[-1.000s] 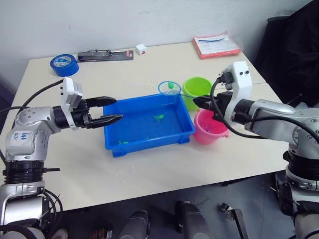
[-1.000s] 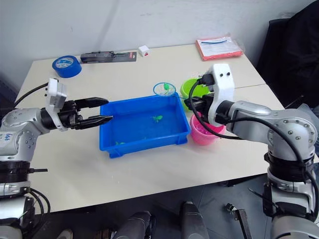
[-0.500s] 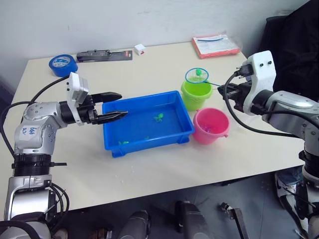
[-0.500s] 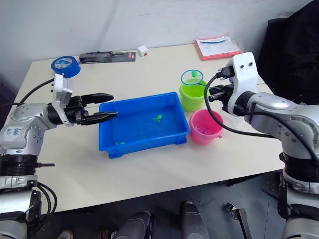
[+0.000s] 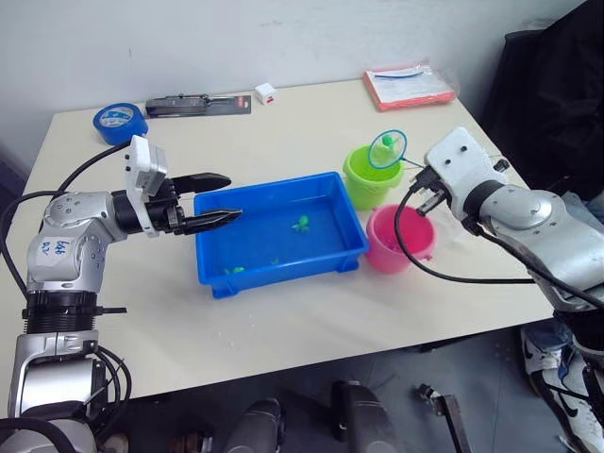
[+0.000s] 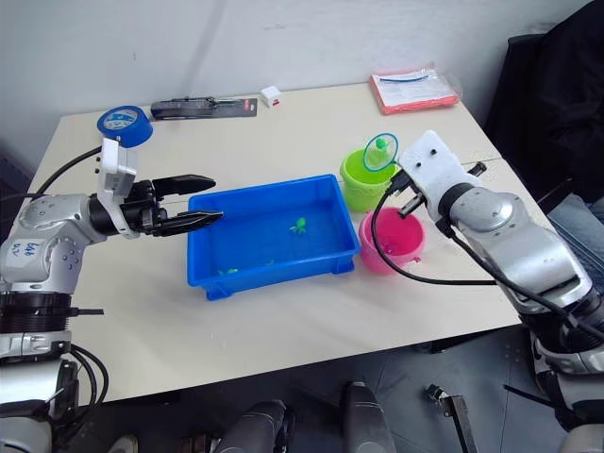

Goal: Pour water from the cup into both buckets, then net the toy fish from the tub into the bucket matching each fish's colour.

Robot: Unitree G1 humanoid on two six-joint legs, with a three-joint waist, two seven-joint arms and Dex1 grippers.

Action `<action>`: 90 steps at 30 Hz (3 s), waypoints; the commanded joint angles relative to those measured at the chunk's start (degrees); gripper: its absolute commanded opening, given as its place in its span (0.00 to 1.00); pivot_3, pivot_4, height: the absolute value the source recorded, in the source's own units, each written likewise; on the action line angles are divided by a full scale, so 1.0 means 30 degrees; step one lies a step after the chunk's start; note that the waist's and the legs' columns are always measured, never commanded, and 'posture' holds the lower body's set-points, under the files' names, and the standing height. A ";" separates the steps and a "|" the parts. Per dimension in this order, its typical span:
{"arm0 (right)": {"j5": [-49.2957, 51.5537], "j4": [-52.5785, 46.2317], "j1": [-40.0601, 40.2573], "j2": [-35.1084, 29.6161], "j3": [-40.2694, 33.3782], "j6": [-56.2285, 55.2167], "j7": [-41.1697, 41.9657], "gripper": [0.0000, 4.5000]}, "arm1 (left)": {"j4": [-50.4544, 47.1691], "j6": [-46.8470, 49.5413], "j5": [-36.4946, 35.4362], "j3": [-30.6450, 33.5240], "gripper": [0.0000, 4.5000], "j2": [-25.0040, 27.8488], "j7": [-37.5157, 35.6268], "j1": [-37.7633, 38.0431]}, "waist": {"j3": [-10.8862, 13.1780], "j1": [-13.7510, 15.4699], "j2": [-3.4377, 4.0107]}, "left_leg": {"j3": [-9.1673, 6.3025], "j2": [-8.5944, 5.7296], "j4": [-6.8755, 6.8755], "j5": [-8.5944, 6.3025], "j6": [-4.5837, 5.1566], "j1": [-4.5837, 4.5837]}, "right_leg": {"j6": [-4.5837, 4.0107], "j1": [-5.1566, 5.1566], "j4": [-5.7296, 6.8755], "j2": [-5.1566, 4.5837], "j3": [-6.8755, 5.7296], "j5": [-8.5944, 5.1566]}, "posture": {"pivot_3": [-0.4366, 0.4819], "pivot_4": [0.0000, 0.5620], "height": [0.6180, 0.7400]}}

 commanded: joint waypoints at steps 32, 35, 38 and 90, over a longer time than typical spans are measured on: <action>-1.7862 0.2783 0.2390 -0.0261 -0.1254 -1.3965 0.2748 0.18 | -0.0945 0.0143 -0.0291 0.0682 0.82 0.0447 0.0211 0.0845 | 0.0000 -0.0015 0.0000 | 0.0060 -0.0007 0.0004 0.0001 -0.0002 0.0010 | 0.0000 -0.0019 0.0019 0.0016 -0.0003 0.0000 | 0.48 0.27 1.00; -1.4467 0.1681 0.1717 0.1143 -0.3009 -1.2430 0.5332 0.18 | -0.0988 0.0203 -0.0307 0.0913 0.82 0.0665 0.0253 0.0989 | 0.0000 -0.0048 0.0000 | 0.0058 0.0002 0.0003 0.0000 -0.0002 0.0010 | 0.0000 -0.0018 0.0016 0.0020 0.0001 0.0000 | 0.48 0.27 1.00; -1.1654 0.0698 0.0953 0.2120 -0.4180 -1.0325 0.8192 0.18 | -0.1013 0.0311 -0.0336 0.1024 0.82 0.0890 0.0235 0.1088 | 0.0000 -0.0067 0.0000 | 0.0059 0.0022 0.0003 0.0000 -0.0003 0.0011 | 0.0000 -0.0018 0.0015 0.0030 0.0004 0.0000 | 0.48 0.27 1.00; 0.3452 0.5331 -0.7871 0.9217 -0.2777 1.4674 0.7412 0.18 | -0.5200 0.1840 -0.1620 0.2883 0.82 0.2228 0.1720 0.5073 | -0.0002 -0.0053 -0.0001 | -0.0019 -0.0002 0.0000 -0.0002 -0.0007 0.0000 | -0.0010 -0.0011 0.0033 -0.0007 0.0005 0.0002 | 0.48 0.27 1.00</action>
